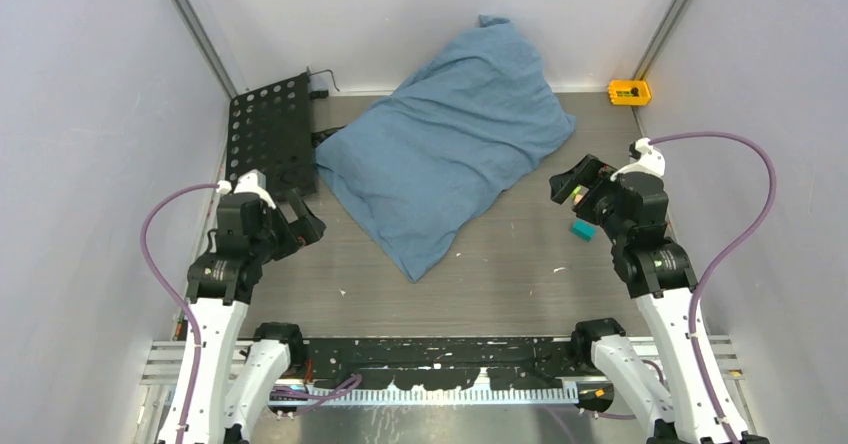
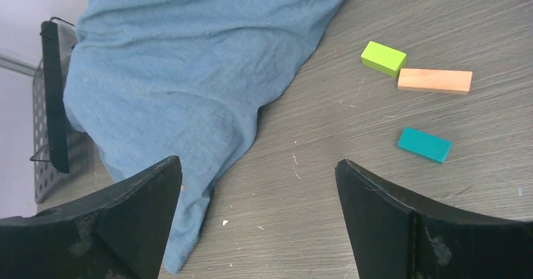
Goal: Remove the pillowcase from the pillow
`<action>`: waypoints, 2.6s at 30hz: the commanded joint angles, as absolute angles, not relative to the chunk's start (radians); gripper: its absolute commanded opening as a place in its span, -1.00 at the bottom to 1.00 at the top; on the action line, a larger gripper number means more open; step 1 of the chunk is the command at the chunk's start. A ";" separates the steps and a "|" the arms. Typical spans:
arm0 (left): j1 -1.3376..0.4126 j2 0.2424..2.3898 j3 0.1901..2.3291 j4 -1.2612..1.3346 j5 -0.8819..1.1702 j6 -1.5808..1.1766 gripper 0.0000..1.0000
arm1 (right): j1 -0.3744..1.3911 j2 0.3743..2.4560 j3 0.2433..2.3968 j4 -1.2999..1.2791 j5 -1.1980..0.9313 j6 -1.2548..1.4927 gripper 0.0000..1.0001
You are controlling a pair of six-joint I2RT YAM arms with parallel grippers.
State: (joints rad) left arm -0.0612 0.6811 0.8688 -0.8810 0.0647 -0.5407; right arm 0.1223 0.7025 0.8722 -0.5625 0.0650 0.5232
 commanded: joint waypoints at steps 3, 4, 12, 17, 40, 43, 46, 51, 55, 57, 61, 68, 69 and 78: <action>-0.064 0.634 0.862 -0.789 0.132 -0.571 1.00 | 0.120 0.681 0.909 -0.534 0.040 0.557 0.93; -0.065 0.625 0.842 -0.759 0.175 -0.585 1.00 | 0.120 0.674 0.898 -0.522 0.031 0.570 0.93; -0.064 0.664 0.706 -0.542 0.340 -0.760 1.00 | 0.121 0.695 0.777 -0.383 -0.079 0.674 0.93; -0.100 0.745 0.649 -0.411 0.354 -0.846 0.99 | 0.120 0.766 0.719 -0.294 -0.153 0.754 0.93; -0.503 1.420 0.661 0.148 0.129 -1.008 0.99 | 0.122 0.892 0.645 -0.218 -0.182 0.810 0.80; -0.540 1.504 0.669 0.255 0.128 -1.017 0.90 | 0.123 0.864 0.634 -0.232 -0.163 0.797 0.80; -0.553 1.569 0.724 0.278 0.209 -0.994 0.02 | 0.122 0.853 0.639 -0.251 -0.164 0.783 0.77; -0.711 1.544 1.021 -0.043 0.140 -0.762 -1.00 | 0.124 0.852 0.688 -0.313 -0.196 0.715 0.69; -0.787 1.530 1.175 -0.138 0.207 -0.714 -1.00 | 0.169 0.851 0.733 -0.356 -0.222 0.640 0.65; -0.787 1.506 1.208 -0.183 0.208 -0.720 -0.81 | 0.233 0.861 0.769 -0.393 -0.178 0.598 0.65; -0.786 1.416 1.214 -0.406 -0.011 -0.725 0.63 | 0.392 0.894 0.826 -0.424 -0.092 0.516 0.64; -0.678 1.137 0.995 -0.515 -0.093 -0.743 0.99 | 0.567 0.972 0.880 -0.350 -0.169 0.358 0.70; -0.639 1.089 0.954 -0.513 -0.062 -0.752 0.97 | 0.597 0.998 0.896 -0.340 -0.159 0.338 0.70; -0.373 0.907 0.720 -0.468 0.176 -0.831 0.64 | 0.887 1.327 1.044 -0.337 0.201 0.053 0.57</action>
